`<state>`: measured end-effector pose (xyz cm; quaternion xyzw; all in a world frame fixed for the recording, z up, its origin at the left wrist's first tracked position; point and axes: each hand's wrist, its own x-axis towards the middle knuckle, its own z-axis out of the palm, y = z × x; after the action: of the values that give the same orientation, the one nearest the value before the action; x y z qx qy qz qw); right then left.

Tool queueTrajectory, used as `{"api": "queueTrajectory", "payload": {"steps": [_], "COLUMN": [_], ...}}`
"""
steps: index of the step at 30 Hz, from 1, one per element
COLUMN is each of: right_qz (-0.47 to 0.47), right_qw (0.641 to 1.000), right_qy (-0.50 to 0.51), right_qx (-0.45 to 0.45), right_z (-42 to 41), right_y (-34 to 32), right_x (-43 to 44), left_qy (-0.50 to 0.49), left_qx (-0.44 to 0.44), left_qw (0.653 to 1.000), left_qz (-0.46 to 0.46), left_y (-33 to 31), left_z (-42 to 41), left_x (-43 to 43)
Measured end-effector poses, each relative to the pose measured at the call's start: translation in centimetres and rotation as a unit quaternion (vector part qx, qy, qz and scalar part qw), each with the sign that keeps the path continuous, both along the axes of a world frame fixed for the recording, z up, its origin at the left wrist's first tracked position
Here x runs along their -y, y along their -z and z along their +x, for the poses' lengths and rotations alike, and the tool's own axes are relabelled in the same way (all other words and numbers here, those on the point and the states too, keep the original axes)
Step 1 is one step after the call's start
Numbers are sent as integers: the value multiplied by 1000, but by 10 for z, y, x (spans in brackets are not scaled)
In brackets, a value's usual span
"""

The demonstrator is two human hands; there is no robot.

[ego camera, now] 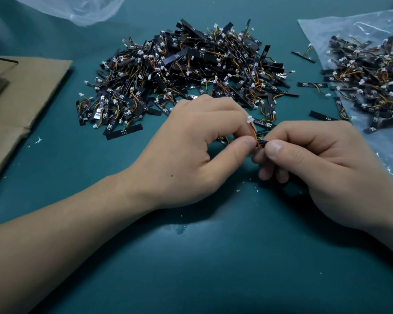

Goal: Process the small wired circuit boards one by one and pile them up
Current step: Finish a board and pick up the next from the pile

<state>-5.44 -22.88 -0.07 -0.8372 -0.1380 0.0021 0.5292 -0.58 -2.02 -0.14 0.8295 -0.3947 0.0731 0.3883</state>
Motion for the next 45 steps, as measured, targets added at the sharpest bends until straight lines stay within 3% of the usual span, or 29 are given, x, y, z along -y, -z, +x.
{"api": "queueTrajectory", "payload": {"steps": [45], "right_qz": [-41], "right_qw": [999], "right_qy": [-20], "right_qx": [25], "right_z": [-4], "right_y": [-3], "right_x": [-1], "left_qy": [32], "left_qx": [0], "left_qw": [999], "left_qz": [-21], "left_y": [-2], "left_z": [0], "left_x": [-1]}}
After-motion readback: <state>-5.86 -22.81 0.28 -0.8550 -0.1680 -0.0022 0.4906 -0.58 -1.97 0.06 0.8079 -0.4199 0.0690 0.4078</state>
